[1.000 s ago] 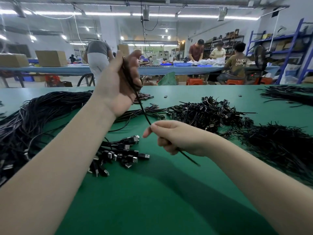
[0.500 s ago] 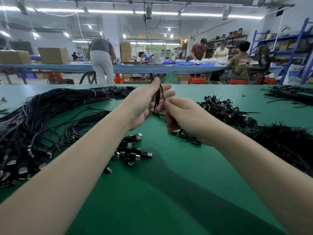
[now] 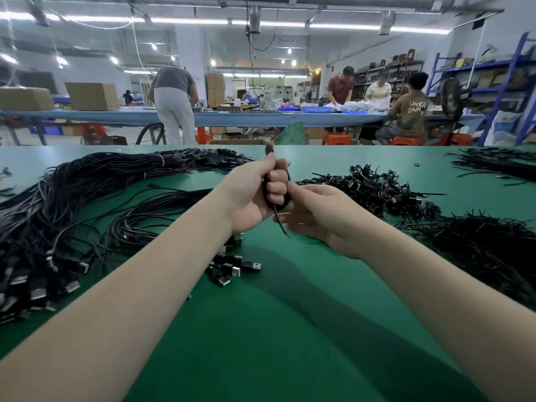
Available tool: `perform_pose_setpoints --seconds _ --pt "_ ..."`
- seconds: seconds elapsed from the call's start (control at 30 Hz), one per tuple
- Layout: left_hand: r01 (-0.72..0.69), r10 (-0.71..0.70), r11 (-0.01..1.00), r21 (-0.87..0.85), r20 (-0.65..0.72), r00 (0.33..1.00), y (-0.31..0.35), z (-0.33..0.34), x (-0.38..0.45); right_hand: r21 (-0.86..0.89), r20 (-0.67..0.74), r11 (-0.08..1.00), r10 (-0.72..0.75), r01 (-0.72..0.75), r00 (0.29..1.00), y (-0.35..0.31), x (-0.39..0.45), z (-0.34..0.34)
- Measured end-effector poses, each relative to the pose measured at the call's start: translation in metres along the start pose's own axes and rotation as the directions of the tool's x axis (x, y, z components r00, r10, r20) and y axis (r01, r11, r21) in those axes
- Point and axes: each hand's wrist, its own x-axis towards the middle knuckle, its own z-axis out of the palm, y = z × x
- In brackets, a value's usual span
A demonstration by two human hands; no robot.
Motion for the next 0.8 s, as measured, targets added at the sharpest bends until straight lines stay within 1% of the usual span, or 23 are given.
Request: perform_pose_setpoints --seconds 0.07,0.13,0.17,0.23,0.27,0.3,0.33,0.37,0.43,0.47,0.53,0.63,0.7,0.8 --pt "0.063 -0.062 0.998 0.026 -0.038 0.997 -0.005 0.001 0.002 -0.024 -0.056 1.0 -0.012 0.01 0.998 0.006 0.0 0.001" --pt "0.088 -0.077 0.991 0.102 -0.106 0.991 -0.008 0.002 0.002 -0.047 -0.091 0.999 -0.013 0.009 0.996 0.014 0.001 0.001" --pt "0.089 -0.064 0.983 0.161 -0.154 0.986 -0.009 0.004 0.003 -0.046 -0.098 0.999 -0.011 0.007 0.995 0.016 0.001 0.0" --pt "0.075 0.009 0.936 0.344 -0.236 0.972 -0.014 0.008 0.004 -0.042 -0.107 0.999 -0.011 0.006 0.994 0.02 0.003 0.0" --pt "0.062 0.059 0.899 0.433 -0.259 0.964 -0.017 0.01 0.004 -0.039 -0.114 0.999 -0.013 0.009 0.993 0.021 0.003 0.0" --pt "0.041 0.102 0.874 0.484 -0.265 0.959 -0.019 0.011 0.006 -0.035 -0.119 0.999 -0.019 0.015 0.993 0.021 0.004 -0.001" --pt "0.017 0.128 0.871 0.492 -0.26 0.957 -0.02 0.01 0.007 -0.029 -0.113 0.999 -0.028 0.025 0.993 0.02 0.004 -0.003" --pt "-0.002 0.124 0.893 0.45 -0.242 0.962 -0.02 0.009 0.007 -0.024 -0.096 0.999 -0.038 0.036 0.995 0.019 0.004 -0.004" --pt "0.0 0.043 0.965 0.262 -0.161 0.986 -0.016 0.007 0.005 -0.028 -0.037 0.999 -0.04 0.039 0.999 0.016 0.003 -0.008" --pt "0.013 0.008 0.984 0.178 -0.114 0.993 -0.015 0.005 0.004 -0.032 -0.01 0.999 -0.03 0.03 0.999 0.014 0.003 -0.009" --pt "0.01 -0.003 0.995 0.1 -0.07 0.998 -0.016 0.002 0.006 -0.038 0.032 0.999 -0.005 0.006 0.999 0.011 0.003 -0.013" --pt "-0.029 0.037 0.994 0.108 -0.073 0.997 -0.019 0.001 0.009 -0.074 0.092 0.997 -0.001 0.008 0.996 0.008 0.001 -0.016" --pt "-0.06 0.074 0.987 0.147 -0.094 0.993 -0.022 0.0 0.011 -0.194 0.122 0.978 -0.05 0.073 0.991 0.007 0.0 -0.014" --pt "-0.11 0.153 0.953 0.281 -0.137 0.979 -0.029 -0.002 0.014 -0.423 0.112 0.879 -0.189 0.219 0.976 0.009 -0.002 -0.006"
